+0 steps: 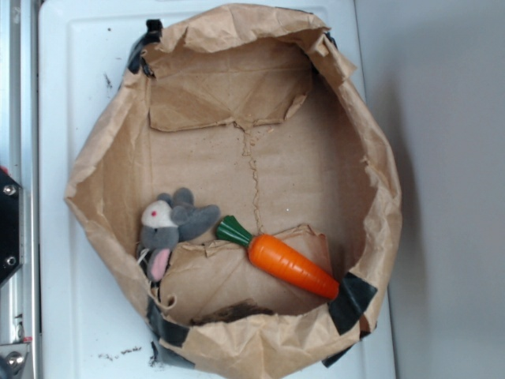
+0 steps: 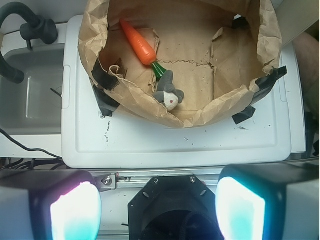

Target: Grab the carrot.

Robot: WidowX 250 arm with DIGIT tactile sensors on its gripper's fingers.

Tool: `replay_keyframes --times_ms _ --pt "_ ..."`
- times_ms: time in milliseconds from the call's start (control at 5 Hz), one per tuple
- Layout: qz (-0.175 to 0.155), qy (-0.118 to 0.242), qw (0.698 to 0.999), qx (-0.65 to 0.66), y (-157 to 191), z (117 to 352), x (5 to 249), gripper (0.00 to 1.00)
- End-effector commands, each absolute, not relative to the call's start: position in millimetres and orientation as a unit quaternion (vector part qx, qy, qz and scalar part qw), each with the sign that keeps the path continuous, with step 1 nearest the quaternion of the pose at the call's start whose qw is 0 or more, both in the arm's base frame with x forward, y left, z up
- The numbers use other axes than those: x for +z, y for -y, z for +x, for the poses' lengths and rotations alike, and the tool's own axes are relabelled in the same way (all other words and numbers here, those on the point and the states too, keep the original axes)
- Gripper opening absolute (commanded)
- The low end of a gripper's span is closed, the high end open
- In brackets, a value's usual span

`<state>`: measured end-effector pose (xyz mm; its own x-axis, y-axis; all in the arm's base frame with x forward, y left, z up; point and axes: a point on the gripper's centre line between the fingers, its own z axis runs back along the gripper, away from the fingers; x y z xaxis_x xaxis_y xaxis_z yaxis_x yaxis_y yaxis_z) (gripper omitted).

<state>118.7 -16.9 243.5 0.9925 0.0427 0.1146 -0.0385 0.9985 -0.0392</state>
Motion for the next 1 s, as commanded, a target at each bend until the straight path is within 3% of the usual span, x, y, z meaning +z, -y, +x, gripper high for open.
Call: replay_keyframes --times_ms 0,200,400,800 --pt "-0.018 0.058 0.998 0.020 16.9 118.7 243.5 1.00" --pt "0.018 0.085 0.995 0.046 24.3 168.8 234.8 1.00" --pt "-0.016 0.076 0.995 0.066 15.1 218.9 232.0 1.00" --pt "-0.016 0.076 0.995 0.066 15.1 218.9 232.0 1.00"
